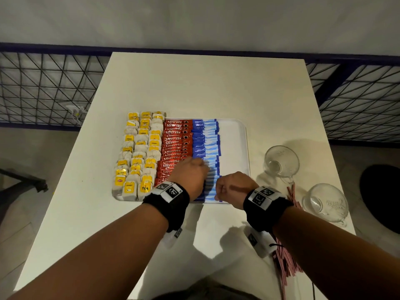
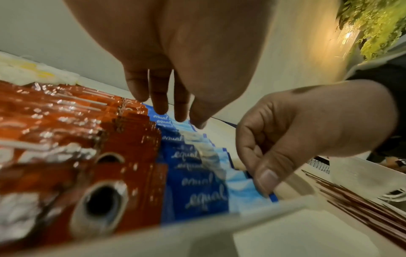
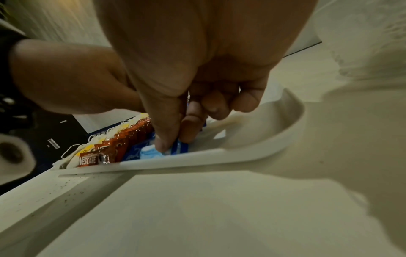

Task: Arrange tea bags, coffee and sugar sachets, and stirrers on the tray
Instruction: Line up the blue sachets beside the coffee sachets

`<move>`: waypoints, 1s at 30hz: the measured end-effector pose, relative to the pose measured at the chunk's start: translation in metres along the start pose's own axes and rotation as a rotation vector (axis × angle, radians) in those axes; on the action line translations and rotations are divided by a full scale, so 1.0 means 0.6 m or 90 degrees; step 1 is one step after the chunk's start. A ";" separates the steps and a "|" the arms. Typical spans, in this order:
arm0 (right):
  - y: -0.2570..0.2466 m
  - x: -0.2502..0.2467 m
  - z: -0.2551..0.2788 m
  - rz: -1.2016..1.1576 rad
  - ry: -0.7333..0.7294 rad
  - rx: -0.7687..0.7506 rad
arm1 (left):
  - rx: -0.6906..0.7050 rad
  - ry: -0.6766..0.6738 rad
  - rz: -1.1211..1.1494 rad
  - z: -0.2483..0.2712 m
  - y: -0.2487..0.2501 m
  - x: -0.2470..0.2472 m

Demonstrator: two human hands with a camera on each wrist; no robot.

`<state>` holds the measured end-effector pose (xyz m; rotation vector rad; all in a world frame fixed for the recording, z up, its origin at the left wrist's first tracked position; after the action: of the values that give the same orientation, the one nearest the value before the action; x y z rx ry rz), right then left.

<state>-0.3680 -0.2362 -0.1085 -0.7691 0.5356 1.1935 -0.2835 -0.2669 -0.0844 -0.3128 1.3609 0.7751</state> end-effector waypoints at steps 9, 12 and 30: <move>-0.002 -0.003 0.001 0.005 0.019 -0.016 | -0.042 -0.218 -0.009 -0.019 -0.016 0.047; -0.002 -0.003 0.003 0.019 0.021 -0.031 | -0.057 -0.180 0.019 -0.034 -0.030 0.026; 0.006 -0.002 -0.007 0.004 0.035 -0.043 | -0.043 -0.207 0.010 -0.084 -0.066 0.029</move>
<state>-0.3716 -0.2393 -0.1113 -0.8598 0.5459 1.2041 -0.2955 -0.3213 -0.1207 -0.2185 1.0342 0.8461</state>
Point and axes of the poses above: each hand's wrist, its own z-axis away from the middle knuckle, its own x-axis out of the palm, y = z × x, the point moved 10 cm from there along -z, towards the middle knuckle, and after that the axes turned 15 degrees about x, right-handed, at the moved point
